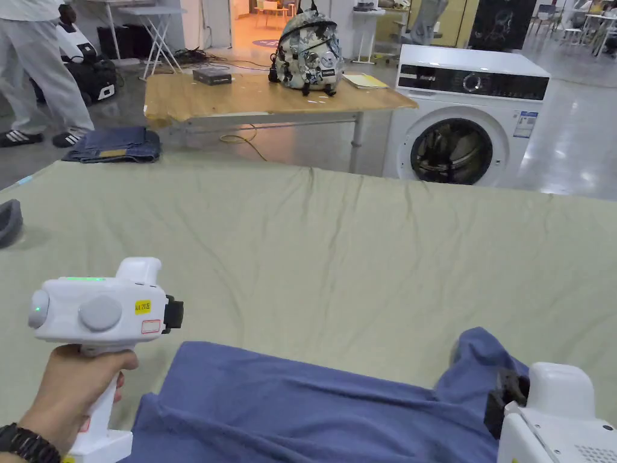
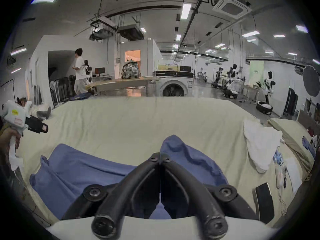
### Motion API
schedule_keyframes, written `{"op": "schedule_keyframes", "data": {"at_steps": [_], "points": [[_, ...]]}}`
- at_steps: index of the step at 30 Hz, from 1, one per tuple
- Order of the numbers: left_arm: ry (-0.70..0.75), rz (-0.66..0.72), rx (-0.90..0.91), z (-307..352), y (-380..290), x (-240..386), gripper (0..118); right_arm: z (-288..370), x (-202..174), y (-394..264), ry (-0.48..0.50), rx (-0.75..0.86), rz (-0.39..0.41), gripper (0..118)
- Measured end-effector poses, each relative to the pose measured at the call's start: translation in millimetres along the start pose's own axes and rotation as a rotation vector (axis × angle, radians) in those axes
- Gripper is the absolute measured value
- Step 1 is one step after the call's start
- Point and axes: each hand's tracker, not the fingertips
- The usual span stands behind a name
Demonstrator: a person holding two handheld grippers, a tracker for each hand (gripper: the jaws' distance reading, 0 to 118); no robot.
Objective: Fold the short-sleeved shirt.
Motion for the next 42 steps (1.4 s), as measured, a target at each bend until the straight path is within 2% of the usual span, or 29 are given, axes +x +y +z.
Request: {"op": "schedule_keyframes", "data": {"at_steps": [2,8,9,11,12,15,18,20,22,23,24,25,28,33,38,42], "points": [[-0.045,0.016,-0.105,-26.2,13.6,-14.3,0,-2.7,1.9,-3.3,0.0,-0.016,0.001,0],[-0.05,0.032,-0.278,-60.1,27.8,-10.8,0,-7.1,10.3,-10.8,-0.017,-0.057,0.006,0],[-0.043,0.027,-0.278,-62.3,29.4,-8.9,6,-7.7,12.0,-11.3,-0.02,-0.062,0.007,0],[-0.039,0.03,-0.305,-72.5,32.2,-7.2,69,-7.6,16.2,-14.3,-0.029,-0.071,0.01,0],[-0.044,0.035,-0.325,-73.3,30.7,-2.6,88,-8.2,18.3,-14.9,-0.034,-0.076,0.013,0],[-0.023,0.043,-0.371,-82.5,26.6,4.2,89,-8.4,23.3,-18.1,-0.046,-0.091,0.014,0],[0.069,-0.029,-0.42,-88.9,18.6,15.9,85,-8.7,28.3,-20.7,-0.053,-0.105,0.009,0],[0.076,-0.055,-0.422,-90.2,11.8,23.2,59,-8.5,30.6,-22.3,-0.06,-0.114,0.009,0],[0.137,-0.108,-0.396,-86.8,5.4,32.6,46,-8.4,32.3,-24.5,-0.063,-0.121,0.008,0],[0.12,-0.106,-0.397,-84.4,2.9,36.4,34,-8.6,32.9,-25.4,-0.064,-0.124,0.007,0],[0.121,-0.112,-0.393,-92.4,5.1,27.7,12,-8.9,33.3,-26.1,-0.065,-0.127,0.007,0],[0.11,-0.119,-0.391,-92.4,5.3,29.0,0,-9.1,33.7,-26.9,-0.065,-0.129,0.007,0],[0.094,-0.157,-0.384,-92.0,4.3,34.8,0,-9.7,34.7,-30.7,-0.06,-0.139,0.0,0],[0.045,-0.131,-0.297,-65.9,4.8,33.9,0,-8.8,46.5,-26.4,-0.057,-0.155,-0.028,0],[-0.003,-0.133,-0.183,-25.6,0.1,41.6,0,-29.3,81.1,4.2,-0.063,-0.209,-0.062,0],[-0.01,-0.135,-0.134,-5.1,-5.7,44.8,0,-73.8,112.5,29.0,-0.052,-0.345,-0.048,0]]}}
